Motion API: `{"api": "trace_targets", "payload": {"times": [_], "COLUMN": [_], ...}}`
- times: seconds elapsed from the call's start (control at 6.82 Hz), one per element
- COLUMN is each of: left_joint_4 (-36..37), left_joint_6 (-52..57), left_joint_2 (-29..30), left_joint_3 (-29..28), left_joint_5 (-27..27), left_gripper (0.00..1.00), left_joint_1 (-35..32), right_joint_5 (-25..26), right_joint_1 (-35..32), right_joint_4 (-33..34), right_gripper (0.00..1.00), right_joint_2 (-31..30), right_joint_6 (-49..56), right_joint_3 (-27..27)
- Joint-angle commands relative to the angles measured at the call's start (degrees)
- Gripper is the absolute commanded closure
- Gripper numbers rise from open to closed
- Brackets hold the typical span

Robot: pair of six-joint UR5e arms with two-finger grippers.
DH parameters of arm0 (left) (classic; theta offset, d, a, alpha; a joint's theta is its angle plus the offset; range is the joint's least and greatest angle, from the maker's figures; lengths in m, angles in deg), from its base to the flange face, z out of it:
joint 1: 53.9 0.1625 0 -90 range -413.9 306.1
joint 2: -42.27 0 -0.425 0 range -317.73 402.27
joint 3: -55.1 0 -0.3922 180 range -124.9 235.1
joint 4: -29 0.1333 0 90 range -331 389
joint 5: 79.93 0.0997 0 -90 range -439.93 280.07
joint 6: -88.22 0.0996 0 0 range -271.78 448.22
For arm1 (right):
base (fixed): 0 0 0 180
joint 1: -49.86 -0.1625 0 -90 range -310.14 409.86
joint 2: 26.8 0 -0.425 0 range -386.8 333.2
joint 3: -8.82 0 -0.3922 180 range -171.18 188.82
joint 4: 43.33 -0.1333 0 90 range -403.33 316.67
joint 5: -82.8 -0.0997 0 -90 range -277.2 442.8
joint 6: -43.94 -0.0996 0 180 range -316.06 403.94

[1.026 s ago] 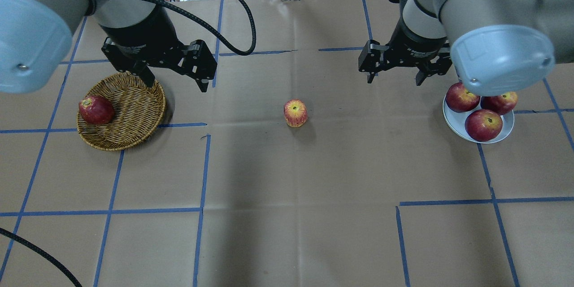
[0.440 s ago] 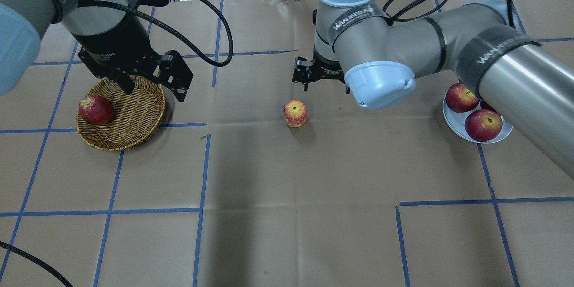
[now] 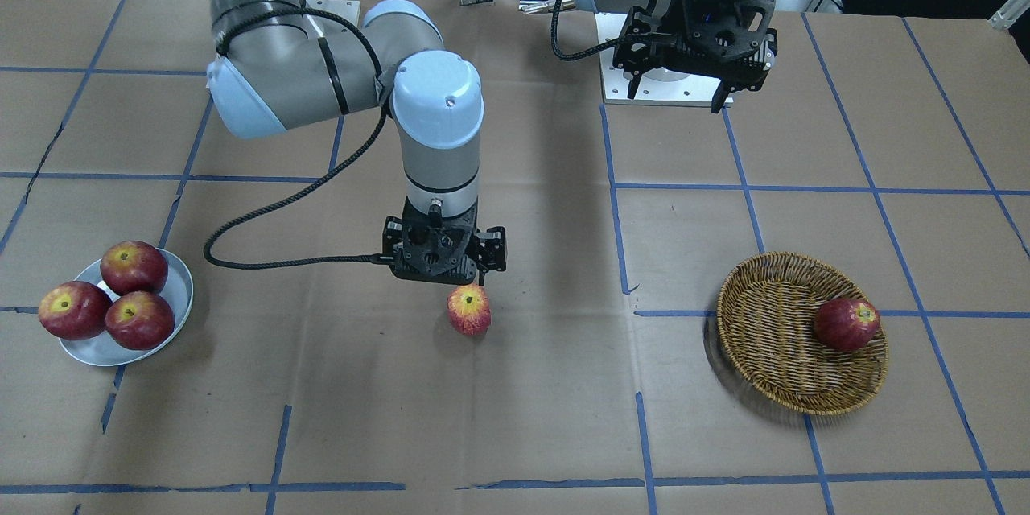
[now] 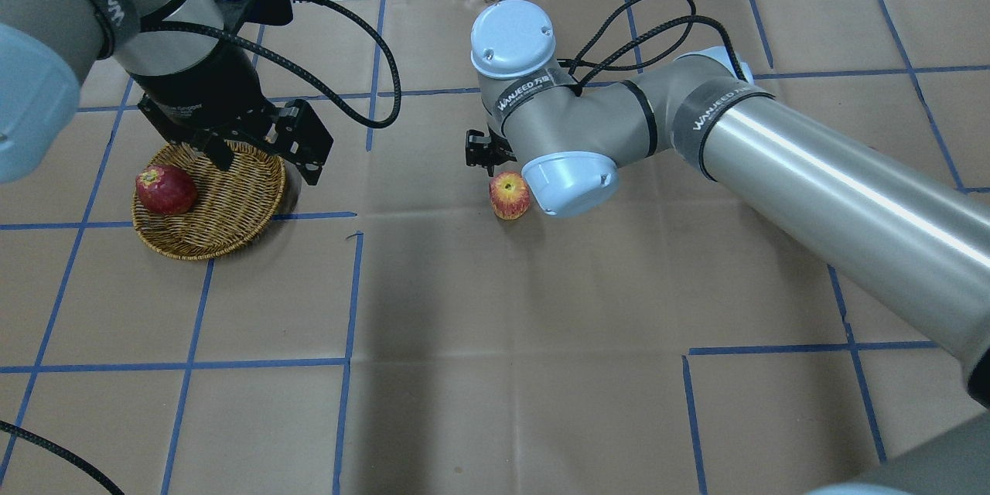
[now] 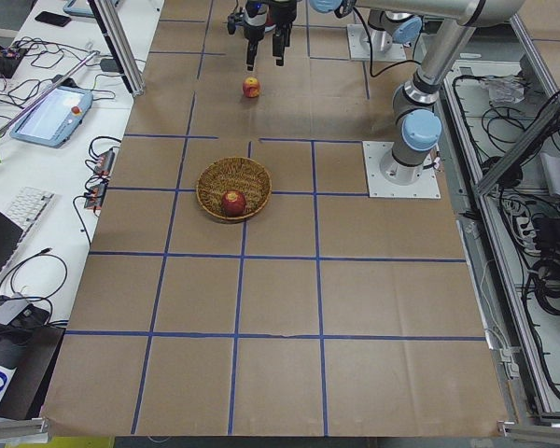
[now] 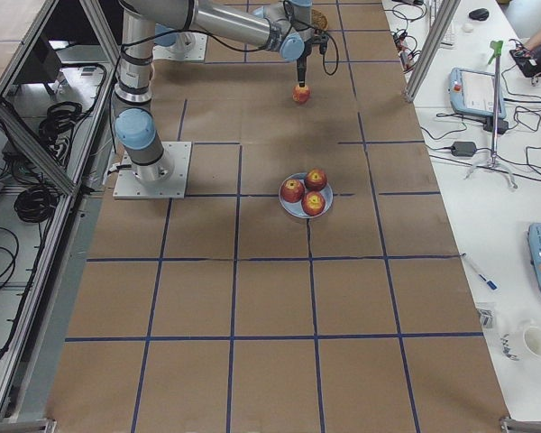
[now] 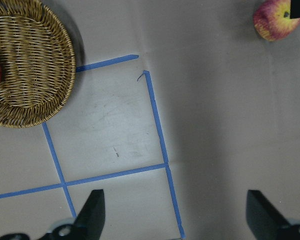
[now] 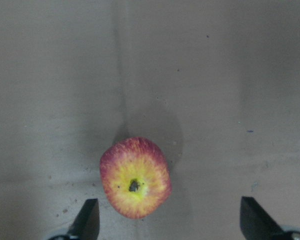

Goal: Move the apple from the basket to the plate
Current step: 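Close the right gripper on the apple at the table center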

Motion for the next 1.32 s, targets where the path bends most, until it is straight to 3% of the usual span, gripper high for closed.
{"api": "trace_targets", "payload": {"times": [0.0,0.59,0.73,0.88,1.17], "left_joint_4": [-0.03,-0.03,-0.03,-0.03,-0.12], "left_joint_6": [0.01,0.19,0.19,0.19,0.19], "left_joint_2": [-0.02,-0.02,-0.02,-0.02,-0.02], "left_joint_3": [0.05,-0.13,-0.13,-0.13,-0.48], "left_joint_5": [0.04,0.30,0.22,0.22,0.30], "left_gripper": [0.01,0.01,0.01,0.01,0.01], "left_joint_1": [0.07,0.07,0.07,0.07,0.07], "right_joint_5": [-0.18,-0.98,-1.06,-1.06,-0.98], "right_joint_1": [-0.27,-1.15,-1.15,-1.15,-0.89], "right_joint_4": [3.97,3.98,3.98,3.98,3.98], "right_gripper": [0.00,0.00,0.08,0.24,0.47], "right_joint_2": [4.58,7.41,7.41,7.33,6.98], "right_joint_6": [0.49,0.32,0.32,0.32,0.23], "right_joint_3": [-0.19,-0.28,-0.28,-0.28,-0.80]}}
